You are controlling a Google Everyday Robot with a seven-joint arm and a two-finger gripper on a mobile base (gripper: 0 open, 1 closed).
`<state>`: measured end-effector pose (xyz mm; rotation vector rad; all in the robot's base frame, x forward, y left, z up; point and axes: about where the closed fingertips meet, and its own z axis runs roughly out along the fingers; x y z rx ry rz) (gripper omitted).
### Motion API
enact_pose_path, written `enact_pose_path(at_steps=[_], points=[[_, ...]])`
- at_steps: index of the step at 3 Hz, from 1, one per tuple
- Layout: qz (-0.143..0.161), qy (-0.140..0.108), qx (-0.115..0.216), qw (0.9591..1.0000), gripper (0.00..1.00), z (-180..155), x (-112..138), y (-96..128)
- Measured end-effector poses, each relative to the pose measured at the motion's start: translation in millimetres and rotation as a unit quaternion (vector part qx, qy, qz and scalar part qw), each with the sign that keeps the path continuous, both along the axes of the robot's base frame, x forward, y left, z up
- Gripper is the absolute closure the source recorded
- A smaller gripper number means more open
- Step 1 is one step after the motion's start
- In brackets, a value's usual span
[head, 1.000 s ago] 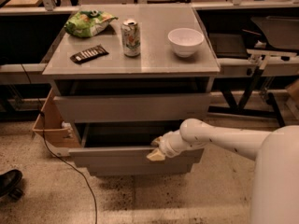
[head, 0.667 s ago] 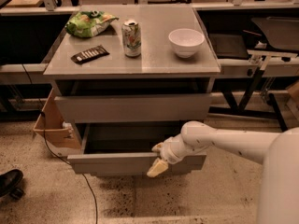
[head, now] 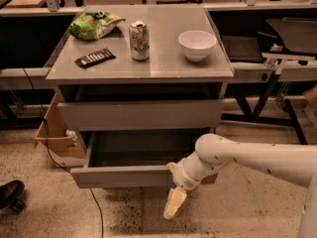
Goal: Open middle drawer
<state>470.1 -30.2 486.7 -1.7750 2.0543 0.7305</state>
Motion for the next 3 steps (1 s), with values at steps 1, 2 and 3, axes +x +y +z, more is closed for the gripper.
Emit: enact_pose_path(at_steps=[1, 2, 3], points=[[-0.020, -0.043, 0.009, 0.9989, 0.24, 23, 12, -11], [-0.036, -0.079, 0.017, 0.9961, 0.47, 38, 35, -17], [-0.050, -0.111, 0.041, 0.9917, 0.71, 43, 72, -14]])
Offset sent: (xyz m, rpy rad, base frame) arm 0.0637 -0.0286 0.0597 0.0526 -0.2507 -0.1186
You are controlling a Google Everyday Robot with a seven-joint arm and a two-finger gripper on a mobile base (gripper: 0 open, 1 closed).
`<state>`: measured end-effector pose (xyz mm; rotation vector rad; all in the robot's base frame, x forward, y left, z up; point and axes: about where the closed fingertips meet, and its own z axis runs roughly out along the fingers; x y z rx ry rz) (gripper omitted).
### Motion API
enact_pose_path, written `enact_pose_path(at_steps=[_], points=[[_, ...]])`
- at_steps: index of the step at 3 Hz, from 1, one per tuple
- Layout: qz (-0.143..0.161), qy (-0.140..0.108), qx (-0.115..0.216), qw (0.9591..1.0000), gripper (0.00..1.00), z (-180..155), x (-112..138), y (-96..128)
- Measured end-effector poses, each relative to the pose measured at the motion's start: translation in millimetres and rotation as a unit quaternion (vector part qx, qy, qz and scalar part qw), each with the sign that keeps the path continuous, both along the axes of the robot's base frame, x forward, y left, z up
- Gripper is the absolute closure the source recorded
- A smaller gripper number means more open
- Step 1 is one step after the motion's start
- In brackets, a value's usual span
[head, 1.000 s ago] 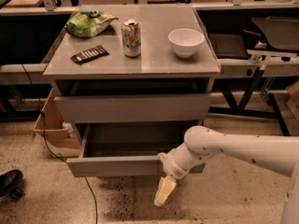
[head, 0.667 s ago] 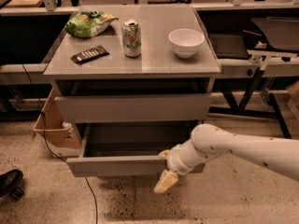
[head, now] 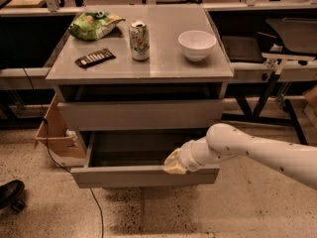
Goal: Open middle drawer
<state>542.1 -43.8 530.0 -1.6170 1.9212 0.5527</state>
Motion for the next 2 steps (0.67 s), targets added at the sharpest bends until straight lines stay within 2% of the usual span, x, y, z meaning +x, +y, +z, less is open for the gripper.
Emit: enact_pose_path(at_steps=[1, 2], points=[[-0.013, -0.021, 0.026, 0.9994, 0.94, -12, 43, 11], [-0.027, -0.028, 0.041, 0.9984, 1.00, -37, 78, 20]])
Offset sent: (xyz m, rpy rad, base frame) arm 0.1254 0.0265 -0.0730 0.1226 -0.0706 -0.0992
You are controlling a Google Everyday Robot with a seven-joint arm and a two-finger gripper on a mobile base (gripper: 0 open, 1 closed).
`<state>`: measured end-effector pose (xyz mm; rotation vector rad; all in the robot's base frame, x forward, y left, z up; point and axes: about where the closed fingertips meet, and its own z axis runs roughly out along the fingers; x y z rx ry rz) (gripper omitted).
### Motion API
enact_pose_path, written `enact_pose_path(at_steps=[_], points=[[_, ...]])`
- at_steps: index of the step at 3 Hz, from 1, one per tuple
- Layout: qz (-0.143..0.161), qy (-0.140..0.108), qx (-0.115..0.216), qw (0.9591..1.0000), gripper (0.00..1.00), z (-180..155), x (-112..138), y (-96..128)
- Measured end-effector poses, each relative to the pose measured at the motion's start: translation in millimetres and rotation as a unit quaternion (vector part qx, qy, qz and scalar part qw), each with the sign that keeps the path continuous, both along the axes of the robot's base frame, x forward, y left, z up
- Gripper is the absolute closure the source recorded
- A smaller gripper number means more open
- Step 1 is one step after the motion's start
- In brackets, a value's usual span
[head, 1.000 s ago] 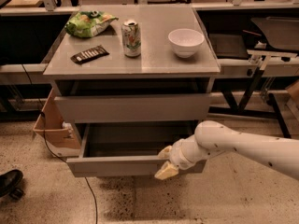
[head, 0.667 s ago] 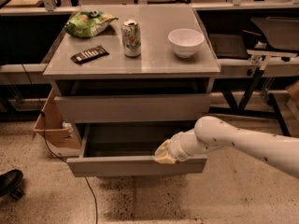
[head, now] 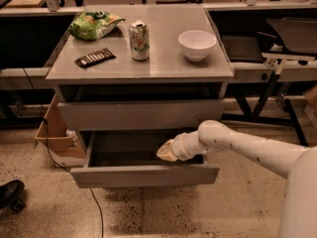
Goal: Open middle drawer
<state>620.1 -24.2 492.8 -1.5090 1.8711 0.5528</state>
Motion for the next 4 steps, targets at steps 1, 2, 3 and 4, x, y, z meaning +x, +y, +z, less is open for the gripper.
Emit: enact_pose_path(at_steps=[1, 2, 3, 4], points=[[-0.003, 0.005, -0.006, 1.0000, 1.00, -31, 16, 6], [0.016, 0.009, -0.038, 0.9991, 1.00, -52, 16, 12], [0.056, 0.022, -0.074, 0.9954, 1.00, -65, 4, 18], [0.093, 0.043, -0.096, 0.9901, 1.00, -71, -20, 21]])
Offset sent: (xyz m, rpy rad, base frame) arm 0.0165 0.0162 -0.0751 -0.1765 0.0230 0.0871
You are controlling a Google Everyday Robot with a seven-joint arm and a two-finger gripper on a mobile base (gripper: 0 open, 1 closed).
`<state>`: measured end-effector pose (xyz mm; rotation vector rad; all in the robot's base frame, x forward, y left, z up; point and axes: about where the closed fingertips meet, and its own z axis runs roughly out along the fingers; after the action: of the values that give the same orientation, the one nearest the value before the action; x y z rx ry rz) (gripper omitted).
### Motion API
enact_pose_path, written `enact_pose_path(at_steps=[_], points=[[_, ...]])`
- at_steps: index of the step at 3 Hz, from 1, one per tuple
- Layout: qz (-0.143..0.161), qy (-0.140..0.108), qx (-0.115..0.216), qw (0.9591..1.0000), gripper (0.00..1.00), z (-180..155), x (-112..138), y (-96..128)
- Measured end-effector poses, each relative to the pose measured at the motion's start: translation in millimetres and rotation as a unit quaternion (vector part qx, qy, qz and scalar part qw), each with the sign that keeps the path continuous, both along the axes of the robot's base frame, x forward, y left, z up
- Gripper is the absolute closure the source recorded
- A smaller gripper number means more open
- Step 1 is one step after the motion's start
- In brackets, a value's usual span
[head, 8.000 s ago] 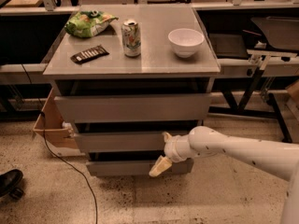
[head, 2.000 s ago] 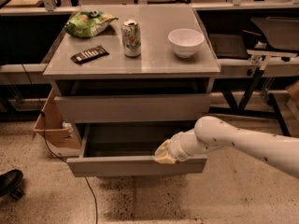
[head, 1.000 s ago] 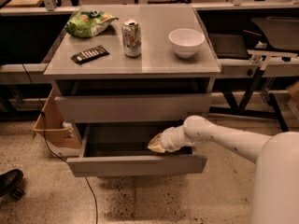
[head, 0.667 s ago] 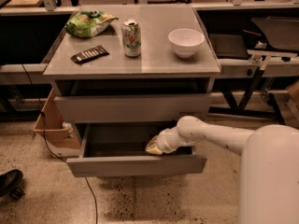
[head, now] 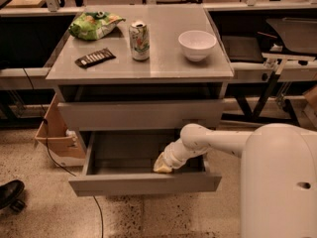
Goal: Open middle drawer
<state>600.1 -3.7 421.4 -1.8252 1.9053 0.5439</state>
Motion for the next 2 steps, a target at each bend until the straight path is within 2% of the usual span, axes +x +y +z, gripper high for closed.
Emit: enact_pose_path(at_steps=[2], points=[[0.047, 0.059, -0.023, 0.9969, 1.00, -2, -55, -1]])
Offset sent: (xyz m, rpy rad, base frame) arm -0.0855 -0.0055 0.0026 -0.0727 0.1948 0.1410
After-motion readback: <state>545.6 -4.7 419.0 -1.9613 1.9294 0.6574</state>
